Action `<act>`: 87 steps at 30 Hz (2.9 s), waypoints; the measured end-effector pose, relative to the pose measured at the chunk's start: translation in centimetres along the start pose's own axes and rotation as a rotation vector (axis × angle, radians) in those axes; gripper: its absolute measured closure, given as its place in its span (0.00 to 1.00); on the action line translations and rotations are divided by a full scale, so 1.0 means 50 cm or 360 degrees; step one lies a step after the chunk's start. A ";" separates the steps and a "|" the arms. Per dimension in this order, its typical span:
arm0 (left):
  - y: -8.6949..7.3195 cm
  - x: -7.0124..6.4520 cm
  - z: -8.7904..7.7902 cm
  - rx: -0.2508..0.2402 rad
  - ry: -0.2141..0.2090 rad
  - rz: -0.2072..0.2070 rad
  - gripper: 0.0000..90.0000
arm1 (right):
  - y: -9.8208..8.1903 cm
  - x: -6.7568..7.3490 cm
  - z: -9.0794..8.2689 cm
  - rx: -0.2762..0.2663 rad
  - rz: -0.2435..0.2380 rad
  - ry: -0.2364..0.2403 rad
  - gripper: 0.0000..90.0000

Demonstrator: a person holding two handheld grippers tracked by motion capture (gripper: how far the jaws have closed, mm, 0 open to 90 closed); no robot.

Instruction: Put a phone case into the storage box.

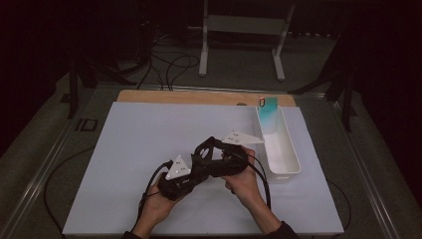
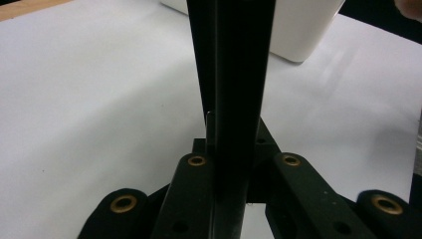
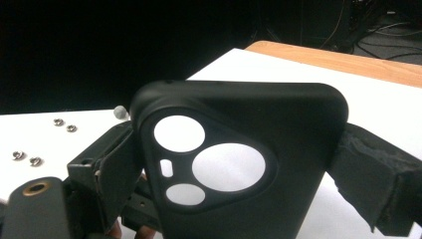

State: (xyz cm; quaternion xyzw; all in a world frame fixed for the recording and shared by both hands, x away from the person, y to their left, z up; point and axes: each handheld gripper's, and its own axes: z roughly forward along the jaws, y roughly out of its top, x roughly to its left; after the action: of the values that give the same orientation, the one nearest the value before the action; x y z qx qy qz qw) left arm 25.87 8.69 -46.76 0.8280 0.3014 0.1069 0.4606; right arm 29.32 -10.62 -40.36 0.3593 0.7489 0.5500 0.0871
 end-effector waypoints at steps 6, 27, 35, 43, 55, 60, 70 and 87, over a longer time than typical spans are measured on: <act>0.000 -0.005 0.004 0.0007 0.0003 0.0024 0.93 | -0.001 0.003 0.002 -0.0003 -0.0016 -0.0010 0.14; 0.005 0.006 -0.016 -0.0099 0.0133 -0.0069 0.18 | -0.001 0.002 -0.005 -0.0018 -0.0020 -0.0010 0.16; 0.006 0.015 -0.035 -0.0149 0.0202 -0.0091 0.07 | 0.000 0.000 -0.009 -0.0027 -0.0023 -0.0015 0.16; 0.006 0.022 -0.051 -0.0185 0.0256 -0.0088 0.04 | 0.001 -0.001 -0.011 -0.0031 -0.0019 -0.0017 0.16; 0.002 0.034 -0.079 -0.0237 0.0345 -0.0055 0.01 | 0.000 -0.004 -0.012 -0.0032 -0.0021 -0.0022 0.16; -0.003 0.043 -0.096 -0.0269 0.0387 -0.0072 0.01 | 0.000 -0.006 -0.014 -0.0034 -0.0019 -0.0027 0.16; -0.042 0.072 -0.141 -0.0297 0.0516 -0.0069 0.00 | 0.002 -0.012 -0.020 -0.0036 -0.0014 -0.0041 0.16; -0.140 0.114 -0.177 -0.0292 0.0667 -0.0085 0.00 | 0.020 -0.032 -0.036 -0.0065 -0.0025 -0.0092 0.16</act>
State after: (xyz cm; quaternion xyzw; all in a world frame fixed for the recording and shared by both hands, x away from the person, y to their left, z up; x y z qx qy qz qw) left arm 23.58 21.07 -48.23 0.7341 0.4013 0.2912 0.4640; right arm 29.99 -12.85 -39.21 0.3672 0.7375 0.5539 0.1203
